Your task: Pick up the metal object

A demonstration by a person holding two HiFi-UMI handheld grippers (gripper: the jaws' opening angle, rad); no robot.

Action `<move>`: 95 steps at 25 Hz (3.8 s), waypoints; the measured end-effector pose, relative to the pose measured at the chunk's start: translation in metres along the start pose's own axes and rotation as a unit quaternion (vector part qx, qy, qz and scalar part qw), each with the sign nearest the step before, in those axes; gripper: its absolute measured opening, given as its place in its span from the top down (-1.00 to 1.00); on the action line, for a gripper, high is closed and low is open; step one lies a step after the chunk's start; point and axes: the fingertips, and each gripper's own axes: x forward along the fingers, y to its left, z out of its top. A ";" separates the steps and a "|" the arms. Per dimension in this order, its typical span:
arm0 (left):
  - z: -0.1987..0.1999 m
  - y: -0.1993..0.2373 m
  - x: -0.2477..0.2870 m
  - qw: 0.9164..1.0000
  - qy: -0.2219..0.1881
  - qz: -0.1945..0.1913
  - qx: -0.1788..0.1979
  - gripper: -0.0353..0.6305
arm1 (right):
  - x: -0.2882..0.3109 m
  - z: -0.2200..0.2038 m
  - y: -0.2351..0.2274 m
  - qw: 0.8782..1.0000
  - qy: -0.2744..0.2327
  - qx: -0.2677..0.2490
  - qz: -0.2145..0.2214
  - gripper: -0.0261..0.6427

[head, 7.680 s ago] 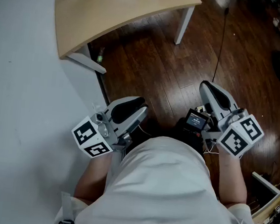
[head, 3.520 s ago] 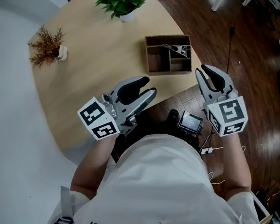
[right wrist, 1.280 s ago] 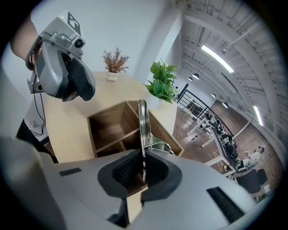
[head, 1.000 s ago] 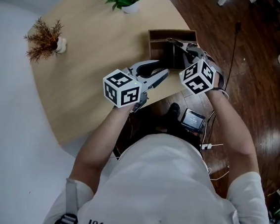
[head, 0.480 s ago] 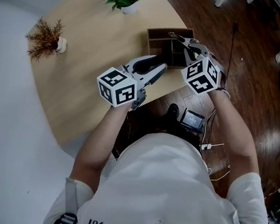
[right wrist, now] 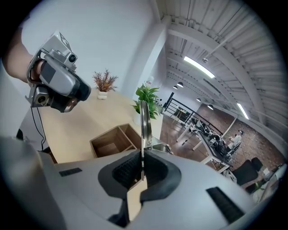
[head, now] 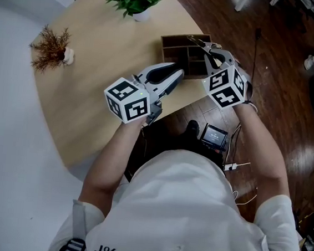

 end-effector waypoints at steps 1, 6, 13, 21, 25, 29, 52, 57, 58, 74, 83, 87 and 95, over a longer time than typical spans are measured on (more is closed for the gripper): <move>0.002 -0.001 -0.001 1.000 -0.002 -0.001 0.001 0.67 | -0.002 0.001 -0.001 1.000 -0.002 0.003 -0.002 0.91; 0.015 -0.009 -0.007 1.000 -0.013 -0.006 0.010 0.68 | -0.016 0.012 -0.007 1.000 -0.019 0.021 -0.009 0.91; 0.032 -0.020 -0.015 0.999 -0.029 -0.018 0.028 0.80 | -0.034 0.031 -0.012 0.998 -0.045 0.035 -0.018 0.91; 0.047 -0.031 -0.023 0.998 -0.041 -0.021 0.035 0.88 | -0.055 0.045 -0.020 0.996 -0.067 0.051 -0.031 0.91; 0.054 -0.035 -0.026 0.998 -0.047 -0.025 0.042 0.88 | -0.064 0.050 -0.024 0.995 -0.076 0.058 -0.039 0.91; 0.058 -0.041 -0.030 0.997 -0.052 -0.028 0.047 0.88 | -0.074 0.055 -0.026 0.993 -0.085 0.062 -0.046 0.91; 0.074 -0.070 -0.058 0.995 -0.079 -0.033 0.054 0.88 | -0.150 0.075 -0.028 0.980 -0.147 0.110 -0.072 0.91; 0.072 -0.072 -0.063 0.995 -0.079 -0.025 0.054 0.88 | -0.166 0.068 -0.026 0.978 -0.150 0.121 -0.076 0.91; 0.071 -0.070 -0.063 0.995 -0.078 -0.022 0.052 0.88 | -0.168 0.066 -0.026 0.978 -0.149 0.123 -0.078 0.91; 0.057 -0.077 -0.073 0.996 -0.085 -0.022 0.028 0.88 | -0.191 0.051 -0.015 0.975 -0.146 0.148 -0.077 0.91; 0.053 -0.082 -0.073 0.997 -0.073 -0.025 0.020 0.88 | -0.202 0.041 -0.015 0.974 -0.134 0.166 -0.077 0.91; 0.046 -0.086 -0.071 0.997 -0.065 -0.029 0.015 0.88 | -0.205 0.031 -0.017 0.971 -0.130 0.179 -0.087 0.91; 0.033 -0.091 -0.068 0.998 -0.050 -0.037 0.004 0.88 | -0.206 0.017 -0.010 0.972 -0.123 0.185 -0.080 0.91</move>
